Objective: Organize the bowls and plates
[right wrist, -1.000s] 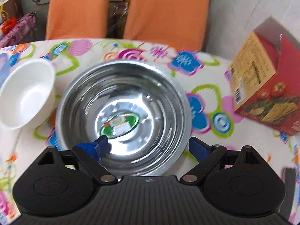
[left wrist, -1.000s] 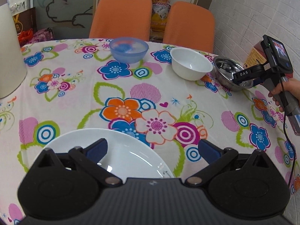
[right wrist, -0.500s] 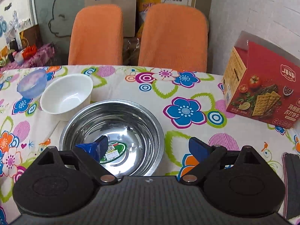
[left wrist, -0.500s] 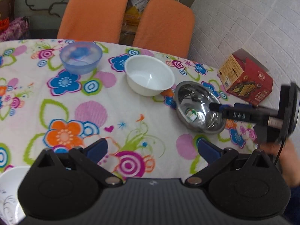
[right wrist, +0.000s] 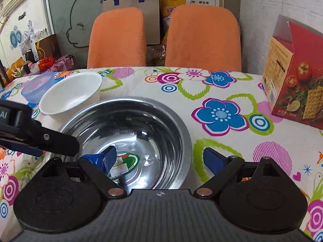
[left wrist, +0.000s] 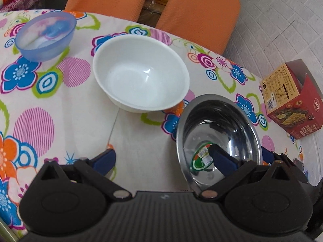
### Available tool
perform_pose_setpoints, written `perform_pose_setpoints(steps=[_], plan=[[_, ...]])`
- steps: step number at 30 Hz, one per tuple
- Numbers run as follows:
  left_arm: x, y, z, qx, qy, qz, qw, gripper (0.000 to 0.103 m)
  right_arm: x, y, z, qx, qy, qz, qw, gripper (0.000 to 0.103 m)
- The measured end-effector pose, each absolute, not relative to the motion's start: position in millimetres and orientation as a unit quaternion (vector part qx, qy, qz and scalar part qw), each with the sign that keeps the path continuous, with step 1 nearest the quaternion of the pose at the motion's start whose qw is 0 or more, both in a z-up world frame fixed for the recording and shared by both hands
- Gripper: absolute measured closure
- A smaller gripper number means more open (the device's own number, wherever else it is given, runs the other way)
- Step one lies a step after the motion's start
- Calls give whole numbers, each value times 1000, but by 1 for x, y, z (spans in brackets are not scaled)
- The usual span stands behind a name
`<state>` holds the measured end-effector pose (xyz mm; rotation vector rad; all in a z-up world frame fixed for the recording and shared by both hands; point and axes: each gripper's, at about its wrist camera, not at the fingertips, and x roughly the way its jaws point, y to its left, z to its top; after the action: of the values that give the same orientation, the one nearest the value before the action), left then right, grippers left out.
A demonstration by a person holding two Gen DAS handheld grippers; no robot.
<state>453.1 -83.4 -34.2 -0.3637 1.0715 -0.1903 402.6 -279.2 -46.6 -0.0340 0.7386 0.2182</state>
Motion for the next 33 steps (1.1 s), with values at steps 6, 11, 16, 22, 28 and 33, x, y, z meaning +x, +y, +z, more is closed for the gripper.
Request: perform_pose_setpoints(steps=[6, 11, 16, 22, 28, 33], plan=[[456, -101, -38, -152, 489, -89, 854, 1, 398, -271, -52, -15, 362, 124, 924, 21], [452, -106, -37, -146, 483, -92, 858, 2, 395, -269, -55, -24, 350, 122, 929, 20], [450, -104, -35, -152, 476, -97, 861, 42, 395, -271, -55, -20, 349, 122, 929, 21], [448, -100, -35, -152, 503, -126, 841, 99, 377, -263, -50, 15, 354, 150, 923, 28], [415, -86, -29, -149, 504, -144, 838, 99, 340, -249, -35, 31, 352, 149, 924, 27], [377, -65, -23, -147, 503, -158, 837, 99, 308, -232, -28, 28, 350, 147, 925, 26]])
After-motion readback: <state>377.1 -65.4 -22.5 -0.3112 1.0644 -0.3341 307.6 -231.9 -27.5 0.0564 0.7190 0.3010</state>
